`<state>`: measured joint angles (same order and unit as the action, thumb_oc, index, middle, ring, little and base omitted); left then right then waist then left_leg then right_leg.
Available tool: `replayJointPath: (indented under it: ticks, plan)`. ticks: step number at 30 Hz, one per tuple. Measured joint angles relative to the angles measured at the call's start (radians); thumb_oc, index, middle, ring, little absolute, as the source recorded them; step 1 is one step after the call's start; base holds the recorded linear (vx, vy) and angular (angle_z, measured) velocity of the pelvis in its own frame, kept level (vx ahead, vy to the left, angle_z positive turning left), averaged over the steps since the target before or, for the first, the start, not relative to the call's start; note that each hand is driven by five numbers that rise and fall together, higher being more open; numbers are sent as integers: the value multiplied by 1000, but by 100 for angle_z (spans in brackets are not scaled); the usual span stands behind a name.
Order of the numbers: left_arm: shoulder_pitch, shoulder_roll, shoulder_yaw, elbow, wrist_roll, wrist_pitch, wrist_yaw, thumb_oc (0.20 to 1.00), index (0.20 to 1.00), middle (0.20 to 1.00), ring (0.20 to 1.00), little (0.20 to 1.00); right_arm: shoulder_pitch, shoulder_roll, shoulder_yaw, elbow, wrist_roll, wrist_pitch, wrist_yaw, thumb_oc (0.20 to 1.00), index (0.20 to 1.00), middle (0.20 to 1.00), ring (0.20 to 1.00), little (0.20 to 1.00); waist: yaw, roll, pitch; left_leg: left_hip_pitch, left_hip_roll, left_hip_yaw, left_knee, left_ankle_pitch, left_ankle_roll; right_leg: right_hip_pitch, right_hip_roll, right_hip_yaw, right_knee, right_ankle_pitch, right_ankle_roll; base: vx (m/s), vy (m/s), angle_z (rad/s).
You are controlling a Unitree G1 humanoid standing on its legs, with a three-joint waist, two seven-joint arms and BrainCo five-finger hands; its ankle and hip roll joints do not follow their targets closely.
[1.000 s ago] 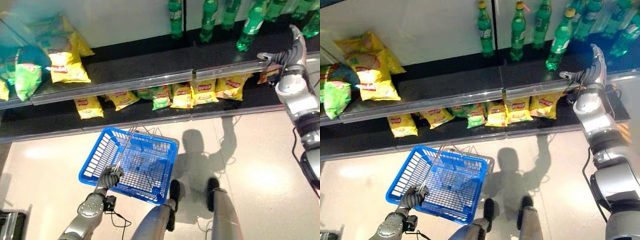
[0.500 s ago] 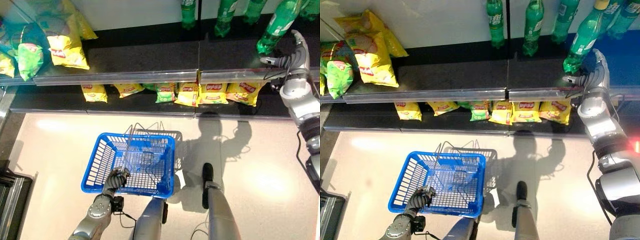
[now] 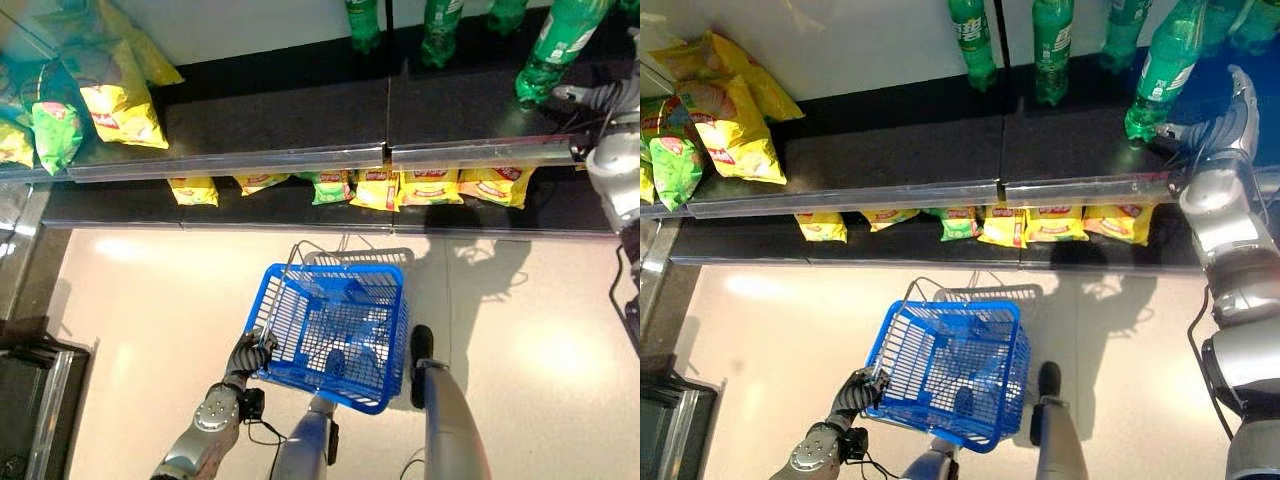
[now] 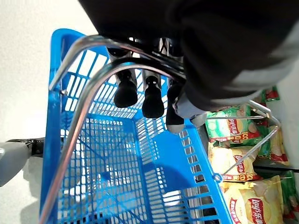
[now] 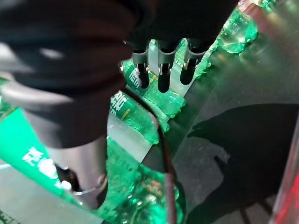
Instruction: Pick up the snacks into the basket
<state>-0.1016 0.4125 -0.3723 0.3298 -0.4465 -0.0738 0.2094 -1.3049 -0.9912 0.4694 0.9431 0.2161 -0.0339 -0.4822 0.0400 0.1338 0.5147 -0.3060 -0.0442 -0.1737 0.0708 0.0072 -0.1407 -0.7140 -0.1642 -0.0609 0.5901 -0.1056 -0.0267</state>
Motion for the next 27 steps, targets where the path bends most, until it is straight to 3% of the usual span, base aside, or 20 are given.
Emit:
replayJointPath:
  ticks: [10,20,27]
  plan:
    - [3,0,1,-7,0,-1,0,200,200,200,200,200,-138,-14,80,25,1,0,20,1000,1000,1000,1000,1000,1,32,-21,-6,25,-22,-48,34,-24,-23,13,-35,11,-18,-19,34,-51,6]
    - [9,-1,1,-7,0,-2,1,200,200,200,200,200,-212,17,200,46,0,-1,62,1000,1000,1000,1000,1000,5,36,-26,-24,55,-41,-56,50,-39,-33,28,-73,17,-27,-34,12,-48,6]
    - [11,-4,0,-6,0,-2,0,200,200,200,200,200,-226,48,212,60,-2,1,80,1000,1000,1000,1000,1000,4,35,-26,-30,54,-48,-57,57,-39,-29,18,-89,15,-26,-34,2,-17,7]
